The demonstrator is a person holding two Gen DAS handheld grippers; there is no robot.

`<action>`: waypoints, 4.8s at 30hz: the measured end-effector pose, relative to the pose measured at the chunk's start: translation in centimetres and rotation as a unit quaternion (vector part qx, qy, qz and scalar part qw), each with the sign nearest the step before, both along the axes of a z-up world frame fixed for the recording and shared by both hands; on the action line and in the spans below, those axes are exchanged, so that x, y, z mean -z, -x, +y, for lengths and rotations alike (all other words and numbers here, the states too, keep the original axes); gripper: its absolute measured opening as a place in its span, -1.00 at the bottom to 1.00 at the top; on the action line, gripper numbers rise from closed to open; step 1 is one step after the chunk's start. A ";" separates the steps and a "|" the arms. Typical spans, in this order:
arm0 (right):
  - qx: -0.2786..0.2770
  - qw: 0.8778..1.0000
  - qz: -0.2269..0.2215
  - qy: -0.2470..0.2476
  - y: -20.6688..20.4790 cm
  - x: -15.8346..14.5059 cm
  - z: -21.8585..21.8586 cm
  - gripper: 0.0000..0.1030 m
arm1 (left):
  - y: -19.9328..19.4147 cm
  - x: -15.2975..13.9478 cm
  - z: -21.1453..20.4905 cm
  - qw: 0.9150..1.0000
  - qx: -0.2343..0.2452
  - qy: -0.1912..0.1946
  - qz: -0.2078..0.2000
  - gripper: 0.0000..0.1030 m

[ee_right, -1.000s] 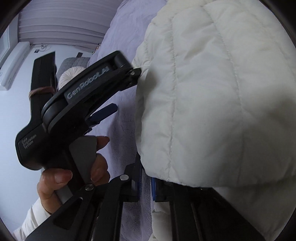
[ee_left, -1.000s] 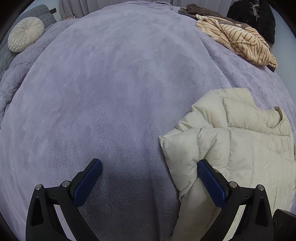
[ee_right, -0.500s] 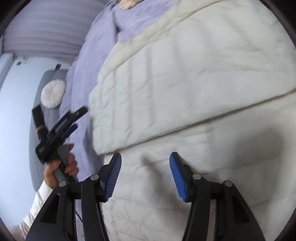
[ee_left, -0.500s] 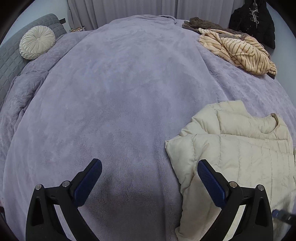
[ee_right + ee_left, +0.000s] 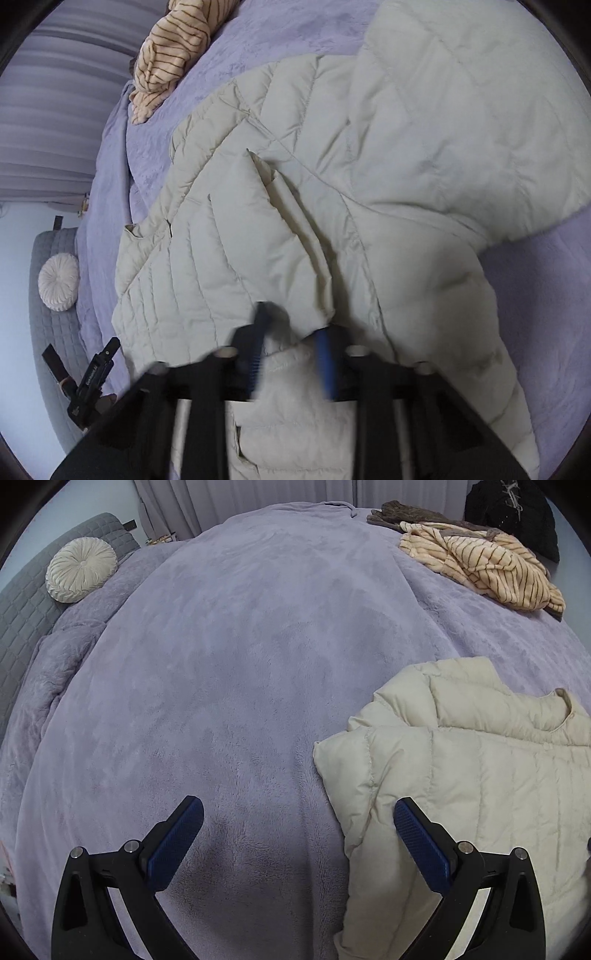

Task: Fold large clothes

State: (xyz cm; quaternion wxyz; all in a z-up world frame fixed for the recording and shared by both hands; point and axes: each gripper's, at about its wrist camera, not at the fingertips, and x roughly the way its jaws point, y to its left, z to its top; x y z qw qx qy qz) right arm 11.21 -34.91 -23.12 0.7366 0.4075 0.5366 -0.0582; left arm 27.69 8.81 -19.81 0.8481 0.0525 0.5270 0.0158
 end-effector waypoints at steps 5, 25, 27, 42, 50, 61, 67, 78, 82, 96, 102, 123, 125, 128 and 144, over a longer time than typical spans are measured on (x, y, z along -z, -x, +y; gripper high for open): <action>0.002 0.996 0.024 0.088 -1.1 -1.2 -0.9 -0.89 | 0.7 -0.9 1.7 1.000 -0.009 0.028 0.005 1.00; -0.034 0.979 0.027 0.198 -0.4 -2.2 -1.8 -0.92 | 1.6 3.2 -1.2 0.999 0.004 0.010 0.040 1.00; -0.030 0.980 -0.011 0.196 0.3 -3.9 -1.9 -0.90 | 1.5 3.1 -1.4 0.999 0.010 0.003 0.038 1.00; -0.118 0.980 -0.015 0.158 -3.9 0.2 1.4 -1.00 | 2.1 3.5 -1.6 0.999 0.008 0.006 0.034 1.00; -0.095 0.986 -0.011 0.140 -0.2 -2.9 -0.4 -0.89 | 3.5 -0.5 -2.2 1.000 0.008 0.008 0.027 1.00; -0.036 0.997 0.000 0.074 7.1 -4.7 -2.3 0.27 | 10.3 -5.3 -8.7 0.997 0.053 0.045 0.030 1.00; 0.019 0.999 0.011 0.047 10.9 -4.5 -5.4 0.58 | 13.1 -5.7 -13.6 0.994 0.078 0.060 0.053 1.00; 0.122 0.992 -0.007 0.019 15.6 -3.9 -13.6 0.99 | 14.7 -6.1 -21.4 0.987 0.136 0.054 0.072 1.00; 0.173 0.985 -0.004 0.002 16.7 -3.0 -17.9 0.99 | 14.7 -5.7 -23.5 0.985 0.142 0.053 0.078 1.00; 0.312 0.933 -0.126 -0.127 14.2 1.1 -28.3 0.99 | 14.3 -3.5 -27.0 0.985 0.141 0.046 0.093 1.00; 0.338 0.918 -0.155 -0.133 12.3 0.9 -29.7 0.79 | 13.4 -2.9 -26.5 0.987 0.133 0.043 0.085 1.00; 0.130 0.963 -0.236 -0.001 2.8 -12.9 -18.0 -0.80 | 8.6 -3.8 -16.6 0.996 0.056 0.063 0.032 1.00; 0.075 0.966 -0.247 0.023 0.3 -14.5 -14.2 -0.80 | 8.3 -3.8 -15.1 0.996 0.047 0.073 0.034 1.00; -0.010 0.964 -0.255 0.070 -2.9 -15.8 -7.7 -0.79 | 8.1 -3.9 -13.1 0.995 0.033 0.087 0.031 1.00; -0.235 0.958 -0.099 0.130 -7.9 -2.4 12.2 0.15 | 7.2 -0.3 -7.8 0.992 -0.019 0.118 0.039 1.00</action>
